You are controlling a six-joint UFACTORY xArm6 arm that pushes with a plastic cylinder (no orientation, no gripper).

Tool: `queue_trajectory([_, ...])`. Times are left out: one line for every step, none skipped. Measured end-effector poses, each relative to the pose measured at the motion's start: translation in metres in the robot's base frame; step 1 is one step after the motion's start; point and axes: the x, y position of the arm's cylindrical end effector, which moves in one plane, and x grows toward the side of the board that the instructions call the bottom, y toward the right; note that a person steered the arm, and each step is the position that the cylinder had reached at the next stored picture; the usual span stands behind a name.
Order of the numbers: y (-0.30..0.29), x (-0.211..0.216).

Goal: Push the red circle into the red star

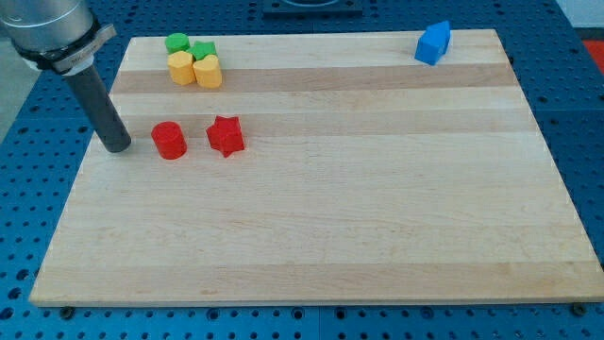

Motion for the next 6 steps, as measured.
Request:
queue_trajectory([0.016, 0.0])
queue_trajectory([0.036, 0.0])
queue_trajectory([0.055, 0.0])
queue_trajectory([0.066, 0.0])
queue_trajectory([0.067, 0.0])
queue_trajectory([0.053, -0.007])
